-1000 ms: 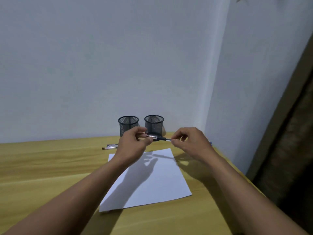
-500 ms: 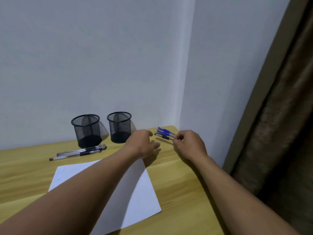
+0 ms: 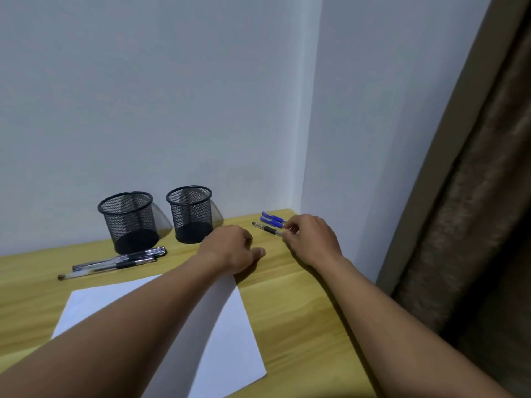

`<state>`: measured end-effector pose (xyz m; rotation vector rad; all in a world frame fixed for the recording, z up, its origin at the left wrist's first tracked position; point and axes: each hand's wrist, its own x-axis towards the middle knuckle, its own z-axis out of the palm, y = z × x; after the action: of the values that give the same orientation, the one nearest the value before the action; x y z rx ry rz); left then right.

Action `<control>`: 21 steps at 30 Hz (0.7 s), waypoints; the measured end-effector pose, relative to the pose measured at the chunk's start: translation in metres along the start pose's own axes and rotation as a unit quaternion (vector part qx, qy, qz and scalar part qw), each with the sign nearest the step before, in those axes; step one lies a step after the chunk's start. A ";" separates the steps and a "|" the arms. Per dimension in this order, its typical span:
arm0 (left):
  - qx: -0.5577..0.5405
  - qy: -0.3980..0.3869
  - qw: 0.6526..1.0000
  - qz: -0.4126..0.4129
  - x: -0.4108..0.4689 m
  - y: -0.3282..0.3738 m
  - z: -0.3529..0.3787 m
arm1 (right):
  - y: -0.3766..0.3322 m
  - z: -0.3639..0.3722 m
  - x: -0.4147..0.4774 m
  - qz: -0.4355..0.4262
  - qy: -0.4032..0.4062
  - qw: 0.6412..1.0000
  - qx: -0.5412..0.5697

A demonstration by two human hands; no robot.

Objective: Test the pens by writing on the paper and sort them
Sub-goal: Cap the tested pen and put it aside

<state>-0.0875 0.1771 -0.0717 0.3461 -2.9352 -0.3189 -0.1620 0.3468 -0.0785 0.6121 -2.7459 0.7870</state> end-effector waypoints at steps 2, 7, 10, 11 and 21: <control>-0.012 -0.004 1.000 0.004 -0.003 -0.002 -0.003 | -0.003 -0.005 -0.004 -0.007 0.002 1.000 0.002; -0.080 0.041 0.996 0.012 -0.028 -0.022 -0.023 | -0.026 -0.015 -0.020 -0.038 -0.026 0.999 0.017; -0.092 0.072 0.993 0.017 -0.055 -0.046 -0.037 | -0.050 -0.018 -0.031 -0.068 -0.039 0.996 0.028; -0.087 0.084 0.992 0.018 -0.066 -0.056 -0.042 | -0.060 -0.019 -0.034 -0.082 -0.045 0.995 0.031; -0.073 0.171 0.981 -0.056 -0.136 -0.158 -0.084 | -0.158 0.015 -0.054 -0.180 -0.132 0.974 0.036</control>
<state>0.0927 0.0441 -0.0462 0.4926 -2.5451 -0.4388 -0.0442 0.2344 -0.0364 1.2708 -2.7148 0.7652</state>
